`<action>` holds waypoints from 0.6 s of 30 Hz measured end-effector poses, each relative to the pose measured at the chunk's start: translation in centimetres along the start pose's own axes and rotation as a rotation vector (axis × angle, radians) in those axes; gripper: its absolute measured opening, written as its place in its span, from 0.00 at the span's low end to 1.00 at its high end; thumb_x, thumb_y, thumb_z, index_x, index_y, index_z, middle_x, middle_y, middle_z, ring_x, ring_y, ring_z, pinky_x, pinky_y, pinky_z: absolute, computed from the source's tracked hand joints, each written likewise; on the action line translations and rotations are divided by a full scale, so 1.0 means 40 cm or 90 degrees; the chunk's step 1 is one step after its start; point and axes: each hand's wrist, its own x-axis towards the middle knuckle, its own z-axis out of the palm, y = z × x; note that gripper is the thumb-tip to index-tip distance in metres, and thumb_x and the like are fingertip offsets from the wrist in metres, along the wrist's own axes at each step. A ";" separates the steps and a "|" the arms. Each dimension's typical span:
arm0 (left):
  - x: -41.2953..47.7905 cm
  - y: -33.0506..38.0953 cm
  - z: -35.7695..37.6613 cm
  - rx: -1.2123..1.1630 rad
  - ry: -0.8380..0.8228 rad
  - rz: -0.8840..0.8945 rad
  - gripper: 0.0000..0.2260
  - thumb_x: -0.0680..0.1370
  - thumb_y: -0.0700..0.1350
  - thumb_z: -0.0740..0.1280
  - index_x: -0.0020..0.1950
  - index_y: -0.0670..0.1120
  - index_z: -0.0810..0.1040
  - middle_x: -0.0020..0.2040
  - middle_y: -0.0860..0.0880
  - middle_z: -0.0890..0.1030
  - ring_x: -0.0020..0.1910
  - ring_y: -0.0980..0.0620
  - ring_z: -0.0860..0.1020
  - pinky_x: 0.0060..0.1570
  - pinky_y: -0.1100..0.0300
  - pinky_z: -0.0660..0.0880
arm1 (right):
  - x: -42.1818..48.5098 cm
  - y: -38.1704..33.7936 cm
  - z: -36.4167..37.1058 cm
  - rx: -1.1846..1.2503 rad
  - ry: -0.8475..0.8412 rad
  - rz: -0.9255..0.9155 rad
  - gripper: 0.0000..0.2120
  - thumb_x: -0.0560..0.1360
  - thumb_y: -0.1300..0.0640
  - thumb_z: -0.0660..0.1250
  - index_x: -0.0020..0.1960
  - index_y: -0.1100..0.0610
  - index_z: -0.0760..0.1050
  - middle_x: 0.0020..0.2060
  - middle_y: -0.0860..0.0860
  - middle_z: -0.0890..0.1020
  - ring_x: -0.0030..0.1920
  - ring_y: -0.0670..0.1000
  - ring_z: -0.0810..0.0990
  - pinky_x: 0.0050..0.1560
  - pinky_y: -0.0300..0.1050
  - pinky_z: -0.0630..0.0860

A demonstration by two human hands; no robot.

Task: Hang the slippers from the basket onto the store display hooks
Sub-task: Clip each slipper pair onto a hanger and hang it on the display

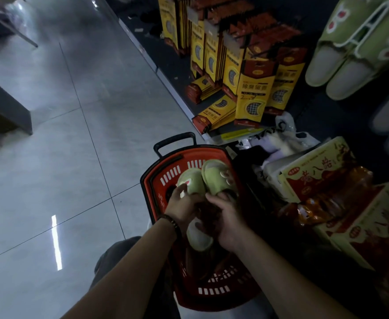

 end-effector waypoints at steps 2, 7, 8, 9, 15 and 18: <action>-0.022 -0.001 0.007 0.074 -0.005 -0.014 0.45 0.65 0.38 0.77 0.80 0.51 0.62 0.63 0.40 0.80 0.58 0.40 0.82 0.55 0.44 0.82 | 0.004 0.007 -0.003 0.010 0.012 0.005 0.15 0.75 0.53 0.76 0.61 0.52 0.83 0.57 0.60 0.87 0.56 0.62 0.87 0.53 0.59 0.82; -0.036 -0.010 0.018 0.087 -0.048 -0.035 0.44 0.75 0.32 0.71 0.82 0.59 0.52 0.59 0.46 0.82 0.57 0.46 0.81 0.53 0.52 0.78 | 0.026 0.023 -0.013 0.019 0.090 0.005 0.22 0.73 0.46 0.77 0.63 0.55 0.85 0.57 0.60 0.87 0.57 0.63 0.87 0.54 0.57 0.83; -0.034 -0.014 0.016 0.099 -0.063 -0.043 0.44 0.76 0.33 0.71 0.82 0.60 0.52 0.59 0.47 0.83 0.58 0.47 0.81 0.57 0.50 0.78 | 0.035 0.026 -0.020 0.023 0.101 0.008 0.23 0.72 0.44 0.77 0.63 0.55 0.85 0.56 0.60 0.88 0.57 0.63 0.87 0.58 0.59 0.83; -0.030 -0.018 0.011 0.107 -0.085 -0.058 0.44 0.76 0.34 0.71 0.82 0.60 0.52 0.60 0.48 0.83 0.60 0.47 0.81 0.60 0.49 0.77 | 0.042 0.027 -0.024 0.026 0.111 0.013 0.23 0.72 0.43 0.77 0.62 0.56 0.86 0.56 0.60 0.88 0.57 0.63 0.87 0.61 0.62 0.82; -0.034 -0.013 0.003 0.232 -0.223 -0.137 0.38 0.70 0.41 0.79 0.75 0.56 0.66 0.58 0.46 0.86 0.57 0.40 0.84 0.62 0.38 0.78 | 0.080 0.013 -0.050 0.024 0.157 0.045 0.17 0.77 0.46 0.75 0.51 0.61 0.86 0.46 0.59 0.89 0.43 0.60 0.89 0.47 0.53 0.85; 0.007 -0.002 0.002 0.344 -0.128 -0.090 0.20 0.79 0.41 0.71 0.69 0.54 0.73 0.58 0.40 0.85 0.52 0.39 0.84 0.54 0.43 0.81 | 0.103 0.013 -0.063 -0.003 0.197 0.049 0.18 0.75 0.45 0.78 0.53 0.59 0.86 0.48 0.60 0.89 0.45 0.61 0.89 0.48 0.57 0.85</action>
